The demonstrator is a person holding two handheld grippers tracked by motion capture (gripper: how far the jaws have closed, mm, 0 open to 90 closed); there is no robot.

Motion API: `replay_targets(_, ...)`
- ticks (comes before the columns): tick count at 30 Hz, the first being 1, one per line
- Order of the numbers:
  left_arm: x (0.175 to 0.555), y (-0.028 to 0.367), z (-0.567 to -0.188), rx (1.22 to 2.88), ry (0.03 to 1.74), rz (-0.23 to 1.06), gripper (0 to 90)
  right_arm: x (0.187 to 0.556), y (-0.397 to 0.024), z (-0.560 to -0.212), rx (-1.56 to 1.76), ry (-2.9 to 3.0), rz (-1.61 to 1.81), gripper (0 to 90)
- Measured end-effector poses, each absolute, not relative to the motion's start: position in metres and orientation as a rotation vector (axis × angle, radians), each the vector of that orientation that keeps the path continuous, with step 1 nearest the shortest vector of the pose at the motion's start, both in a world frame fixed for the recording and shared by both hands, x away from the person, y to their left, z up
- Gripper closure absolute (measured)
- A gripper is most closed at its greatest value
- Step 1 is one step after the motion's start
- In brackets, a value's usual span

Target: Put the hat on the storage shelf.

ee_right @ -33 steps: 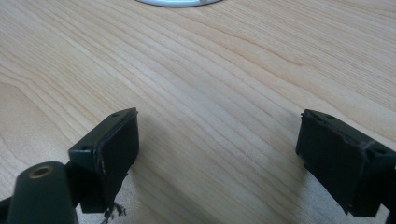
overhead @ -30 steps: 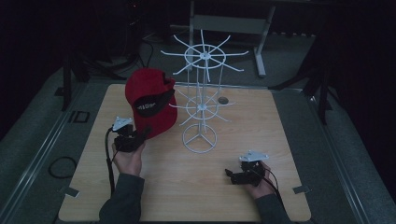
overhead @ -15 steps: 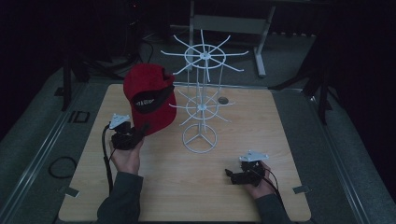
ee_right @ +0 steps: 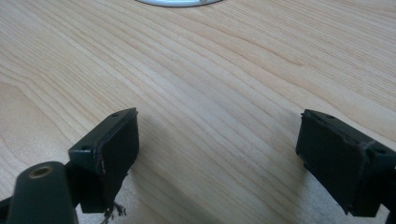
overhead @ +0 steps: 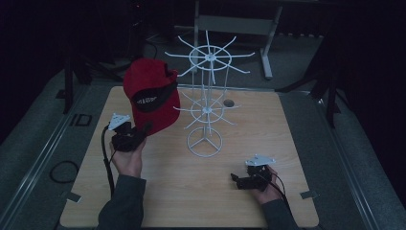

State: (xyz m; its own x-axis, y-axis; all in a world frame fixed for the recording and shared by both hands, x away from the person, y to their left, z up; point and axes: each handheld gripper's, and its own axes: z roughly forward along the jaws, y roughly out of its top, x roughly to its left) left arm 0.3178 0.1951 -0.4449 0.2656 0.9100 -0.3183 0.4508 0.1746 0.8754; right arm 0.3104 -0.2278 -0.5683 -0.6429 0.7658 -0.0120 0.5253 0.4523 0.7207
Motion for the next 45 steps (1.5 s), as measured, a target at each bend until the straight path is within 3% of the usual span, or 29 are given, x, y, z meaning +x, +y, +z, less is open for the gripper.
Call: replay_targets(45,0.303,0.206,-0.407,1.355,1.238,0.556,85.5,0.31,-0.228,-0.568,1.101,2.373,1.0,13.1)
